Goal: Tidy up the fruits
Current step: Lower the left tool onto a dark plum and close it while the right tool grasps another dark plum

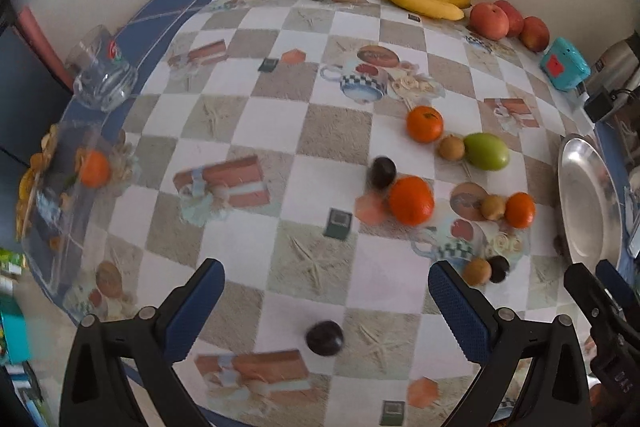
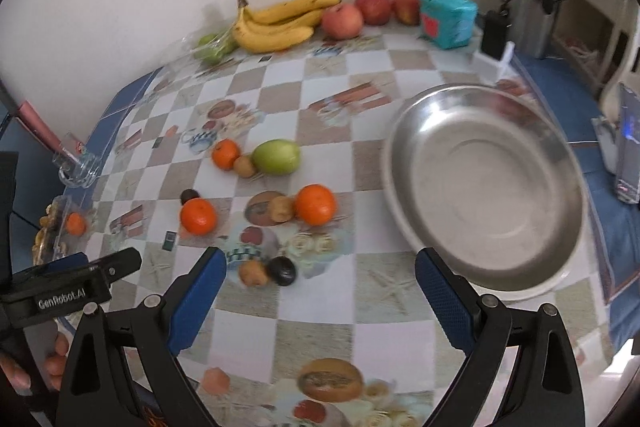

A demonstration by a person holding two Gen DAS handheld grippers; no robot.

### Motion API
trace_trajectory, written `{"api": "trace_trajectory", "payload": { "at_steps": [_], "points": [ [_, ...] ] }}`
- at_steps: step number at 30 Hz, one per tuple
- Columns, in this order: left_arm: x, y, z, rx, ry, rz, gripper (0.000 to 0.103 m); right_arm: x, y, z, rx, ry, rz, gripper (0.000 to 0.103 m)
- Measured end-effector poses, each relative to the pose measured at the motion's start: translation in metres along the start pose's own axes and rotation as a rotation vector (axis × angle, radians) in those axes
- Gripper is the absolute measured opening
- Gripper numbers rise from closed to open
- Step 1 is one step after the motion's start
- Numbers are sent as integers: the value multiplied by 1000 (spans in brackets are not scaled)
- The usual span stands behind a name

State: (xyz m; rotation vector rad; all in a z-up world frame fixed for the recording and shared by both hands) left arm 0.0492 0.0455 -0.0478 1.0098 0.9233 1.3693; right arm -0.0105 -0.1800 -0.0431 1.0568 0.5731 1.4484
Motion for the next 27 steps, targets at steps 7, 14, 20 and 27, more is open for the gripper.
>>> {"api": "trace_trajectory", "payload": {
  "at_steps": [7, 14, 20, 27],
  "points": [
    [5, -3, 7, -58, -126, -17, 103, 9, -24, 5, 58, 11, 35, 96],
    [0, -24, -14, 11, -247, -61, 103, 10, -40, 2, 104, 4, 53, 96],
    [6, -42, -30, 94, -218, -130, 89, 6, -51, 0, 131, -18, 75, 82],
    [6, -49, -43, 166, -183, -212, 75, 5, -66, -4, 172, -30, 87, 60]
  ]
}}
Point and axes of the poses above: each gripper's, at about its wrist camera, not at the fingertips, and y roughly against the way its jaws point, x to its left, z to its top, the point moved 1 cm from there along -y, roughly the way its jaws point, and after that the axes turned 4 degrees about z, right-handed, at the moved point
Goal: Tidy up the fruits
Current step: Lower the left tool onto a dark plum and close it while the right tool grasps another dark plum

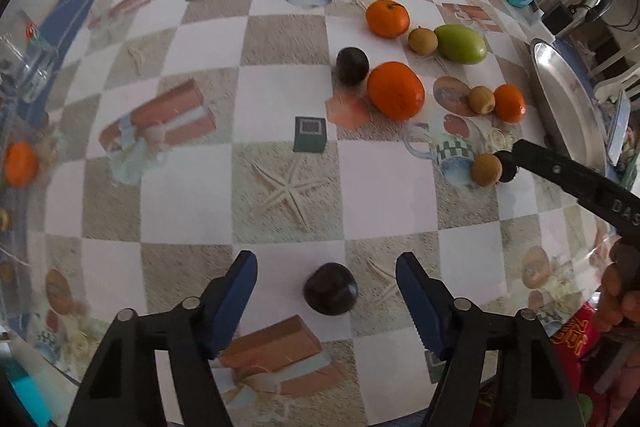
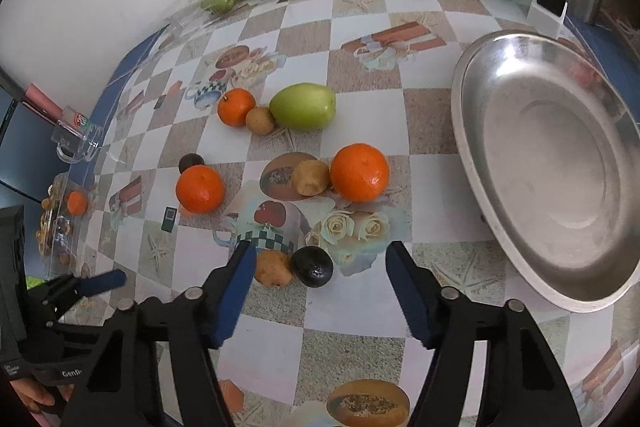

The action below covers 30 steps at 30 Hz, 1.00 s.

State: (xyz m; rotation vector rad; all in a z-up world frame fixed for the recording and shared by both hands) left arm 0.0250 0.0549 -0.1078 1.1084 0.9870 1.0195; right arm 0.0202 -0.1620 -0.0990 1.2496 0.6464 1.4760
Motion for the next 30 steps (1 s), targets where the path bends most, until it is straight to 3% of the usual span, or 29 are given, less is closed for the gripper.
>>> {"api": "trace_trajectory", "payload": {
  "at_steps": [10, 21, 30],
  "points": [
    [10, -7, -6, 64, 39, -44, 60, -9, -13, -2, 48, -61, 25, 43],
    [8, -5, -7, 73, 35, -41, 33, -9, -16, -1, 54, -92, 69, 29],
    [9, -5, -6, 68, 47, -45, 30, -9, -15, -2, 55, -102, 85, 25]
  ]
}}
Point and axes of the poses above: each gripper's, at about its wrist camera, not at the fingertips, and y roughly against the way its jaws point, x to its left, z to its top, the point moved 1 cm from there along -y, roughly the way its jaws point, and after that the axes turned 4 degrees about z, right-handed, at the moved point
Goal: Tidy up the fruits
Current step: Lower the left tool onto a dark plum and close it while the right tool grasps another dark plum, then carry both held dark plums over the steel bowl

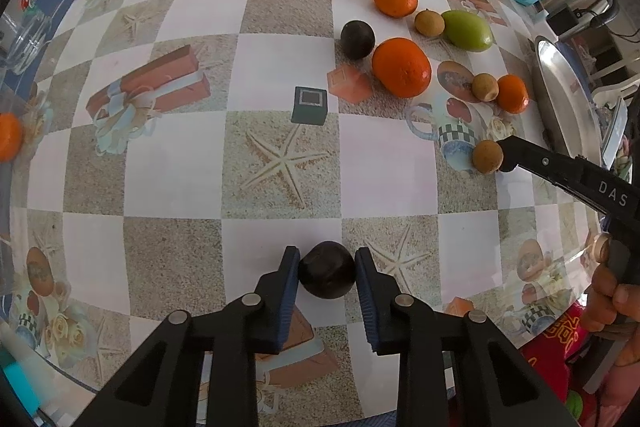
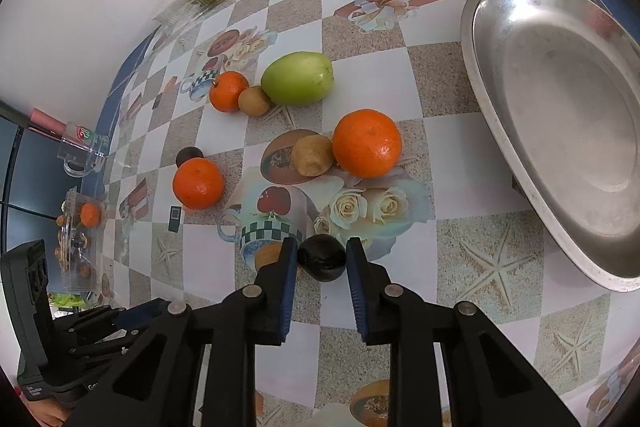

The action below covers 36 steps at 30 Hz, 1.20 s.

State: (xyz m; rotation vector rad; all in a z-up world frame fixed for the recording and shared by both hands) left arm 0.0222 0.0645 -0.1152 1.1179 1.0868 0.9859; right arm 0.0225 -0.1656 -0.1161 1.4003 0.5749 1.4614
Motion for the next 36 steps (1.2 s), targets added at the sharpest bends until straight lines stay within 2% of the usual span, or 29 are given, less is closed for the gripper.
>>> {"api": "trace_trajectory", "payload": {
  "at_steps": [9, 15, 18, 27, 31, 36],
  "points": [
    [14, 20, 15, -41, 75, -14, 30, -9, 11, 2, -31, -38, 17, 25],
    [8, 54, 39, -127, 124, -26, 30, -12, 29, 8, -94, -48, 21, 25],
    [3, 66, 53, -173, 154, -37, 30, -11, 40, 13, -138, -30, -4, 25],
    [-44, 76, 97, -235, 231, -60, 30, -16, 70, 26, -256, -6, -73, 25],
    [-70, 72, 110, -231, 249, -102, 30, -38, 84, 31, -292, -58, -132, 25],
    [-108, 62, 119, -219, 202, -123, 30, -71, 94, 32, -313, -160, -134, 25]
  ]
}}
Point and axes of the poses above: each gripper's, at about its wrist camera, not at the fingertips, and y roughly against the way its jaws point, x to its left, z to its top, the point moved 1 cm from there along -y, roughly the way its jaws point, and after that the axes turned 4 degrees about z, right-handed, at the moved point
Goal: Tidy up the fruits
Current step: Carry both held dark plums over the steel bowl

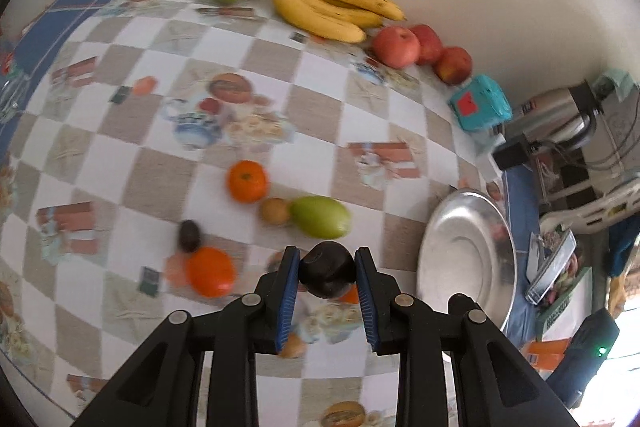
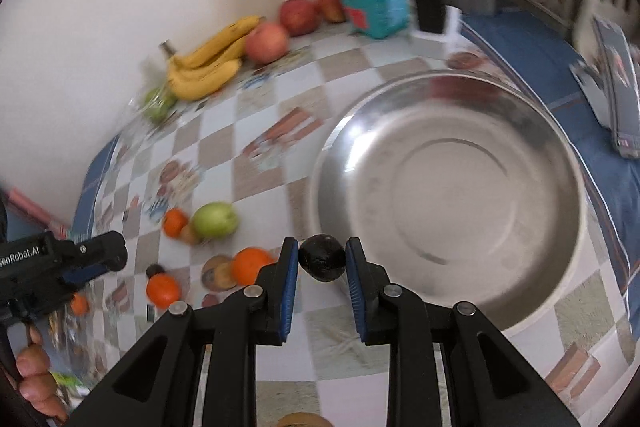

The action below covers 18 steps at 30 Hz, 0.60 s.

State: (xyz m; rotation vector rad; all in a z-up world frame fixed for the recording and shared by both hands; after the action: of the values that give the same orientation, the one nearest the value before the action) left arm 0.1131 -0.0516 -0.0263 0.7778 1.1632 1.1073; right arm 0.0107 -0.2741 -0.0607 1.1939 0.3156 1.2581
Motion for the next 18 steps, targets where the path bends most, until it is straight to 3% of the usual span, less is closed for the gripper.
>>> {"api": "trace_trajectory", "payload": {
  "at_steps": [10, 18],
  "points": [
    [-71, -25, -21, -10, -183, -61, 30, -59, 13, 8, -33, -149, -113, 25],
    [-112, -49, -55, -6, -376, -71, 30, -79, 7, 3, 7, -212, -146, 25]
  ]
}}
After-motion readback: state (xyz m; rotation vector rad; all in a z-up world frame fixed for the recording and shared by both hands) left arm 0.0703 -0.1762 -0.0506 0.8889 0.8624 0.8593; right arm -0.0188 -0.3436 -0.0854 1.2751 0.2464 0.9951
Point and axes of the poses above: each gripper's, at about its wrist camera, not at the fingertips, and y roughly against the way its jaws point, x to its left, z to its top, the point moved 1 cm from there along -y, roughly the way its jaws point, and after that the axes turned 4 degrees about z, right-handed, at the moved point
